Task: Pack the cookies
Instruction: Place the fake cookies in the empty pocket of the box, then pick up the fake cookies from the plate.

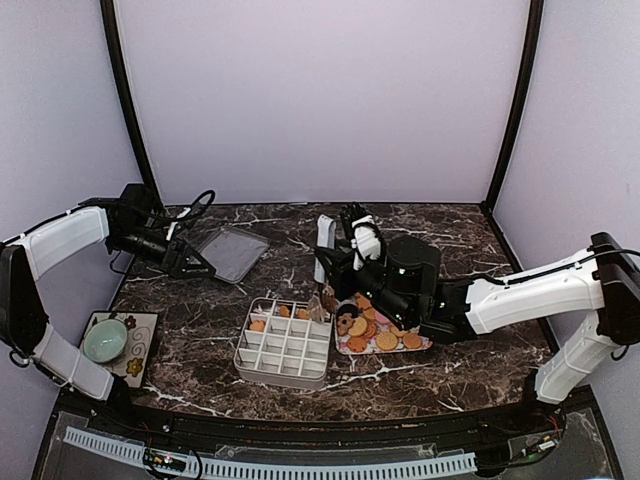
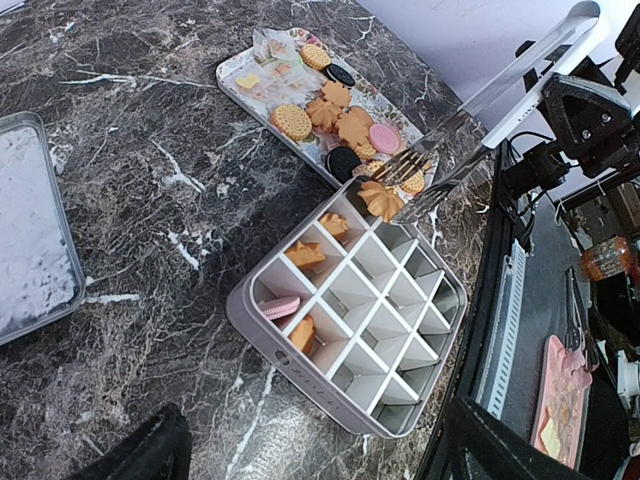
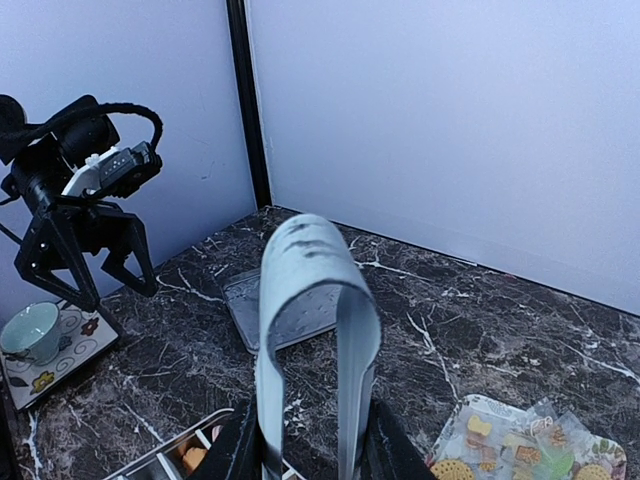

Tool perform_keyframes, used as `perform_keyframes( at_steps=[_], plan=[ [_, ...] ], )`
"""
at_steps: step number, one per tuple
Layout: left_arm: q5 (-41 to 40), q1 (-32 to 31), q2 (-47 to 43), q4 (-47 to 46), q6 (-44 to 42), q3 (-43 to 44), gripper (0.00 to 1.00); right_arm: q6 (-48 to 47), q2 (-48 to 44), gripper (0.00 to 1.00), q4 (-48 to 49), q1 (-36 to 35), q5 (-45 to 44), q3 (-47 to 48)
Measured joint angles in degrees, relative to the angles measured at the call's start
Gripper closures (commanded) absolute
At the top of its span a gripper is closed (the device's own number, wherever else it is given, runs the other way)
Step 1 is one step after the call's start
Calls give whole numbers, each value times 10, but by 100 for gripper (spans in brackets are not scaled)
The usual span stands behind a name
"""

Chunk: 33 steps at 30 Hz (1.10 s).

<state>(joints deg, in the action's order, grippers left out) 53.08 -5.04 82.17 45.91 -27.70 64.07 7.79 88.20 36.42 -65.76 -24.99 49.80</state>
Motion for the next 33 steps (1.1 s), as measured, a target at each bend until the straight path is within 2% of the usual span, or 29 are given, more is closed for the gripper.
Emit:
perform_keyframes(
  at_steps=[15,27,33],
  plan=[
    [0,0,0,0,-2,0,10,-3,-7,59,-2,0,-21,-11],
    [1,0,0,0,-2,0,10,-10,-31,65,-6,1,-30,-11],
    [1,0,0,0,-2,0,10,-13,-96,65,-20,12,-49,-42]
  ],
)
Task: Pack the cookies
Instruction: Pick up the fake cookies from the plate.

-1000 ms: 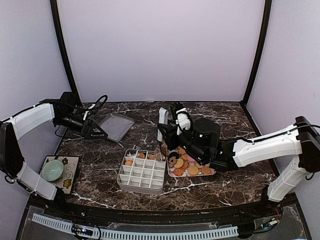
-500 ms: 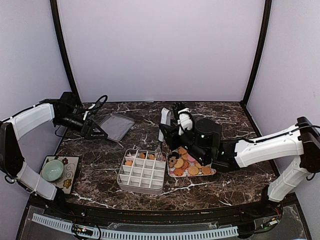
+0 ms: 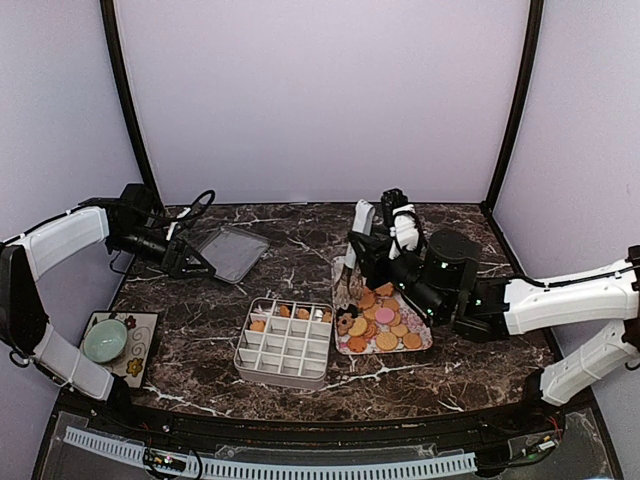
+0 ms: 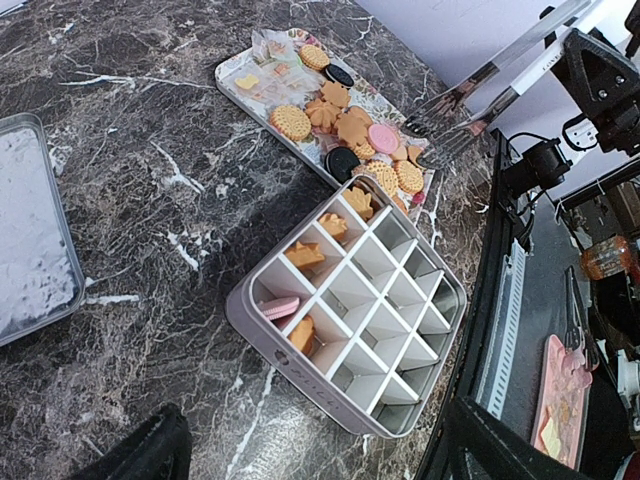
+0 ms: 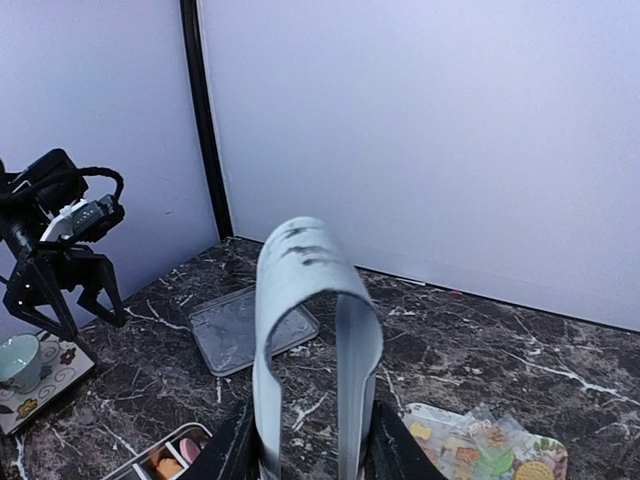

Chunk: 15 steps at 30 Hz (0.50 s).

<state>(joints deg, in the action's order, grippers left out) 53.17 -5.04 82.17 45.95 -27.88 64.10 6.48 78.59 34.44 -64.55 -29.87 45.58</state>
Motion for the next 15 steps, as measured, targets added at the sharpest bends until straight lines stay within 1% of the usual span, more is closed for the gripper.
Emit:
perform_keyframes(
  at_steps=[9,15],
  plan=[
    [0,0,0,0,0,5,7,5,-118,64,-55,33,-56,-106],
    [0,0,0,0,1,6,7,37,-157,62,-97,35,-74,-154]
  ],
)
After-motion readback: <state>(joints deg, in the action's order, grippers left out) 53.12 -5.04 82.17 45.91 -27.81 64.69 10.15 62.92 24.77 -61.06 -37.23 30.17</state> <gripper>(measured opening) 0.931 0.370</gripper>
